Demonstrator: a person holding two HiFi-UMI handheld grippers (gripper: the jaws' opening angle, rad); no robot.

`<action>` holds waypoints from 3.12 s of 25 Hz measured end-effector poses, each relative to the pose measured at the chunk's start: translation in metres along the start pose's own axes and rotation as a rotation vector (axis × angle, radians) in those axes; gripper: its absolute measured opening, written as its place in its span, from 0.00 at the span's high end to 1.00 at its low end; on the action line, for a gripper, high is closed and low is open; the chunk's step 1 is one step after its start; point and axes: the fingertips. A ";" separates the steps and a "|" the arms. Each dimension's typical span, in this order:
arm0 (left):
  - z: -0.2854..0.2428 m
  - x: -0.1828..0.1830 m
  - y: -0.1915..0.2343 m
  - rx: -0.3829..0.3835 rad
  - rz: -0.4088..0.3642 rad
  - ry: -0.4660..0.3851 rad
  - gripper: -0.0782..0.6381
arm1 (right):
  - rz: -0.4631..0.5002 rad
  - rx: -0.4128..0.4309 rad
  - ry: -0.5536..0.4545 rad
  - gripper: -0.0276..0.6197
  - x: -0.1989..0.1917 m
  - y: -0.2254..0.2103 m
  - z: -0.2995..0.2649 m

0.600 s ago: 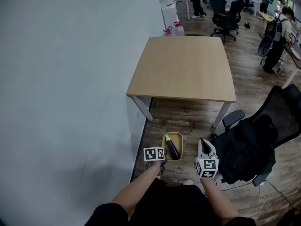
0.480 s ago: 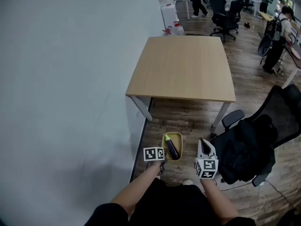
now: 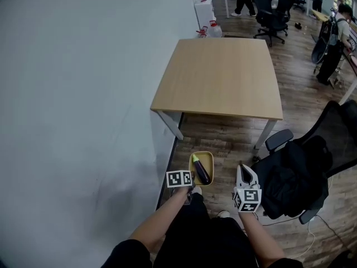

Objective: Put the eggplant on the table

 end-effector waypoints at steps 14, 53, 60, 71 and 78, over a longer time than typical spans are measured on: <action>-0.074 0.079 0.003 -0.019 -0.053 0.048 0.85 | 0.002 -0.032 0.042 0.86 0.014 -0.047 -0.095; -0.222 0.396 0.014 -0.076 -0.088 0.044 0.85 | 0.009 -0.095 0.077 0.86 0.092 -0.168 -0.383; -0.258 0.444 -0.013 -0.042 -0.099 0.059 0.85 | -0.003 -0.074 0.076 0.86 0.110 -0.219 -0.425; -0.325 0.513 -0.065 -0.015 -0.121 0.084 0.85 | -0.033 -0.059 0.108 0.86 0.128 -0.304 -0.484; -0.368 0.530 -0.083 0.021 -0.126 0.106 0.85 | -0.055 -0.054 0.139 0.86 0.122 -0.346 -0.506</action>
Point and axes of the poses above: the fingertips, and each gripper's own axes: z backward along the fingers, y to its left, x out of its top, and after that the axes turned 15 degrees about x, right-handed
